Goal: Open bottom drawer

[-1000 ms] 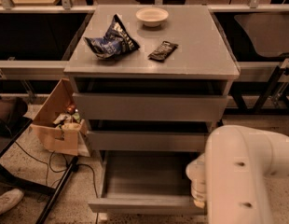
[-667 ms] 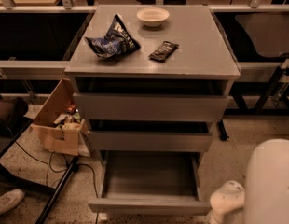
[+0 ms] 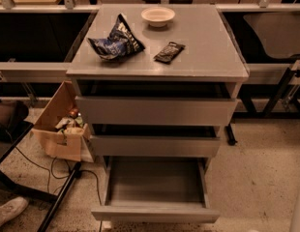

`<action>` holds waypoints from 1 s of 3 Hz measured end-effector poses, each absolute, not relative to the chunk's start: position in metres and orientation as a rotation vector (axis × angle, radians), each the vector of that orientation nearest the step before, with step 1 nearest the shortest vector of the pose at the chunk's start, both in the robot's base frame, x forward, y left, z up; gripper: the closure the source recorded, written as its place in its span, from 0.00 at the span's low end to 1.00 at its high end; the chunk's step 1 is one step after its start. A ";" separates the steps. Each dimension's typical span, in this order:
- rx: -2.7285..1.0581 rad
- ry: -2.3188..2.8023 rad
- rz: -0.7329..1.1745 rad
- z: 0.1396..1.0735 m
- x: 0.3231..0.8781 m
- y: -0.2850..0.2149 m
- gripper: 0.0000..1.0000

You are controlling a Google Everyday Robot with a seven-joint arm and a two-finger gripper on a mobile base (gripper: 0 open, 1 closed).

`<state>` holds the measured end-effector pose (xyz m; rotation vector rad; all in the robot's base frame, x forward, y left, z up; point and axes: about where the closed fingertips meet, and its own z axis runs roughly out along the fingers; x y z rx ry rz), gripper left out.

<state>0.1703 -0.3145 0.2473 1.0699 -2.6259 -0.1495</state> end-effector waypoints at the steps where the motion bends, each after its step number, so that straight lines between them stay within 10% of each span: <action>1: 1.371 -2.578 0.062 0.297 0.232 -0.279 0.58; 3: 2.114 -2.407 0.246 0.336 0.391 -0.100 0.11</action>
Offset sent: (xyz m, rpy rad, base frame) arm 0.2850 0.2939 0.1251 -0.0294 -0.5906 1.0148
